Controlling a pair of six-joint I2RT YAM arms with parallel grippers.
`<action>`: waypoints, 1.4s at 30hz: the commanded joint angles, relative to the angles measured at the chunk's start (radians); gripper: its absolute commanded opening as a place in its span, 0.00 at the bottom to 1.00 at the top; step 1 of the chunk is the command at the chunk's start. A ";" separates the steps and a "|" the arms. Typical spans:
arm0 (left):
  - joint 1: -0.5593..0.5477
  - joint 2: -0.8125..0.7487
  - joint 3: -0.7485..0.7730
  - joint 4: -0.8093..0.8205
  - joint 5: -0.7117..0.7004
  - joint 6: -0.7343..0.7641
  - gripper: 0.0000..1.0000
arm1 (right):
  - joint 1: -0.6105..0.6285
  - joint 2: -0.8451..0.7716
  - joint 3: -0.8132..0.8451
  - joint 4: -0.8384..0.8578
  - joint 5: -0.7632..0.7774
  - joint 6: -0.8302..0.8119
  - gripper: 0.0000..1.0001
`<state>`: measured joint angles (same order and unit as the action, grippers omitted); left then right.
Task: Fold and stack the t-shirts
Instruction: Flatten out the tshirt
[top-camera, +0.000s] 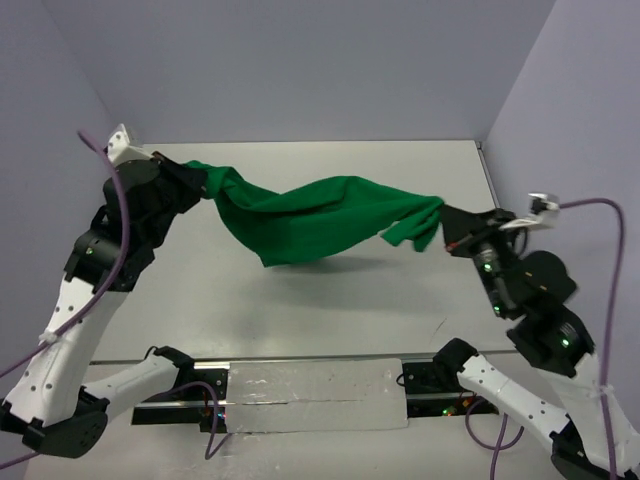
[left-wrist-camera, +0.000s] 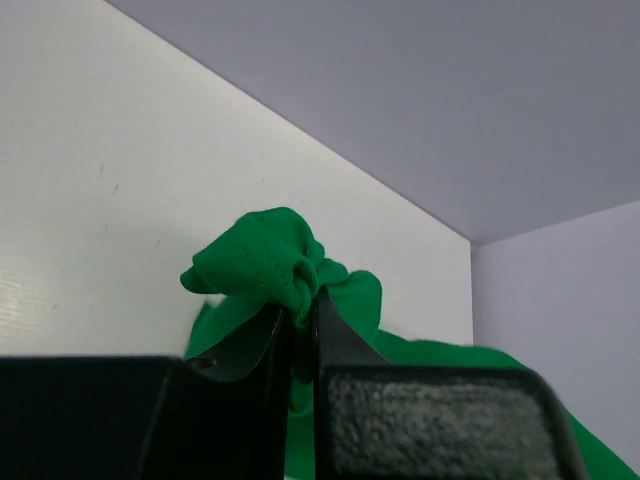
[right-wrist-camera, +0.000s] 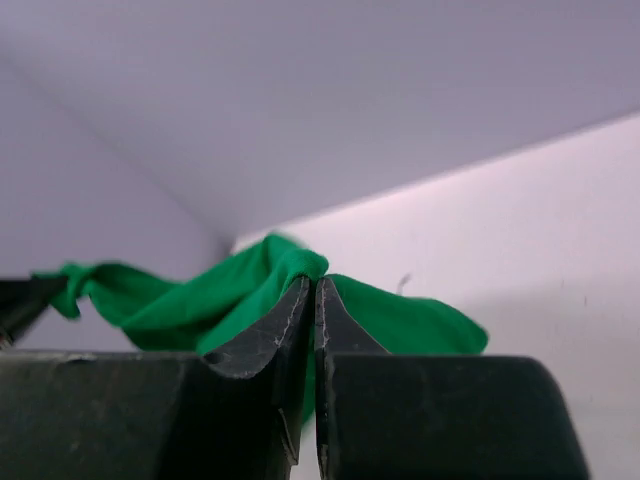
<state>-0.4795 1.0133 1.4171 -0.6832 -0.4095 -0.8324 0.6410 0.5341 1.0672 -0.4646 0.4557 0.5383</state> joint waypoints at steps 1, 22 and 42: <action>0.007 0.001 0.078 -0.097 -0.084 0.020 0.10 | -0.004 -0.013 0.061 -0.022 0.115 -0.136 0.09; 0.307 0.678 0.279 -0.101 0.114 0.084 0.95 | -0.071 0.476 -0.132 0.226 -0.020 -0.153 0.87; 0.219 0.170 -0.809 0.391 0.435 -0.167 0.49 | -0.105 0.431 -0.299 0.216 -0.259 0.012 0.89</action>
<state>-0.2516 1.1908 0.6075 -0.4912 -0.0510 -0.9577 0.5446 0.9714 0.7704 -0.2620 0.2175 0.5340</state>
